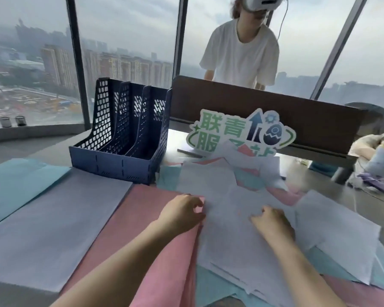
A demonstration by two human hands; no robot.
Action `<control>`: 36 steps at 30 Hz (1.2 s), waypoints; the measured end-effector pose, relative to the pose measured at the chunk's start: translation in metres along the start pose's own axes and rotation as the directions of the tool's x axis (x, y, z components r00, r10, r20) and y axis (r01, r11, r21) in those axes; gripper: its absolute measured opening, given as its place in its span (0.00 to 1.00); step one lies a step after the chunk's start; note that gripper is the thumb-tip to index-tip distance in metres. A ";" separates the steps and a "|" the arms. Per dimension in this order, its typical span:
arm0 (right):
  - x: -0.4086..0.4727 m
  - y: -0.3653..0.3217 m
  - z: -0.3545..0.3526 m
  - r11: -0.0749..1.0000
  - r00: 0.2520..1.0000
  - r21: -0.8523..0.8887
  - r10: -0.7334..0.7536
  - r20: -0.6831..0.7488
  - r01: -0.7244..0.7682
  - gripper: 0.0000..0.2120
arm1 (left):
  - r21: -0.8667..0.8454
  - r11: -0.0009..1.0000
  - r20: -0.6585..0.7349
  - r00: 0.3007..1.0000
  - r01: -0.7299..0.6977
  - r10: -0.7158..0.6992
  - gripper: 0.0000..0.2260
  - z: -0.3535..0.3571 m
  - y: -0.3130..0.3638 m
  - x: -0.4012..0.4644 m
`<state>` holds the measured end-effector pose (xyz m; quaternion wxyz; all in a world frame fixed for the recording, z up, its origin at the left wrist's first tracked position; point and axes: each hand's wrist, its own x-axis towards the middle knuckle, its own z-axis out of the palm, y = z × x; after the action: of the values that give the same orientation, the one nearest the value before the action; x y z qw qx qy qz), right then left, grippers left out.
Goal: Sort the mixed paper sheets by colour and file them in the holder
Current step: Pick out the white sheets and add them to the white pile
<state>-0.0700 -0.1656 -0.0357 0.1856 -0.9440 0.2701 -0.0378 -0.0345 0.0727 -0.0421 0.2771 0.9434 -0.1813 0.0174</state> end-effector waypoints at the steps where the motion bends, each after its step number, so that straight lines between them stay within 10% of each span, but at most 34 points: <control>1: 0.006 0.020 -0.007 0.997 0.998 -0.030 0.064 -0.004 -0.064 0.26 | 0.014 1.000 0.032 0.999 -0.005 0.005 0.16 0.010 0.014 0.005; 7: 0.027 0.067 -0.025 0.981 0.980 0.043 0.185 0.074 -0.189 0.25 | 0.043 0.988 0.099 0.983 0.150 -0.154 0.22 0.044 0.074 0.024; 12: 0.034 0.077 -0.025 0.845 0.969 0.474 0.205 0.141 -0.248 0.12 | -0.002 0.961 0.143 0.951 0.277 -0.274 0.18 0.054 0.082 0.040; 16: 0.032 0.086 -0.018 0.778 0.981 0.598 0.139 0.132 -0.191 0.05 | -0.269 0.904 0.165 0.940 0.333 -0.298 0.12 0.055 0.079 0.046; 22: 0.037 0.093 -0.026 0.941 0.997 0.329 0.080 0.018 -0.081 0.06 | -0.674 0.694 -0.054 0.920 0.254 -0.389 0.15 -0.001 0.040 0.043; 32: 0.025 -0.009 -0.003 0.975 0.957 -0.071 -0.191 0.217 0.211 0.32 | -0.661 0.627 -0.056 0.807 0.411 -0.589 0.13 -0.035 -0.046 -0.002; 36: 0.029 -0.037 -0.002 0.873 0.827 -0.101 -0.407 0.387 0.477 0.35 | -0.735 0.559 -0.023 0.811 0.383 -0.585 0.17 -0.039 -0.063 -0.010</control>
<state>-0.0279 -0.1524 -0.0209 0.1246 -0.9852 0.0079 0.1172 -0.0195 0.1454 -0.0433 0.6283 0.7664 0.1335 -0.0046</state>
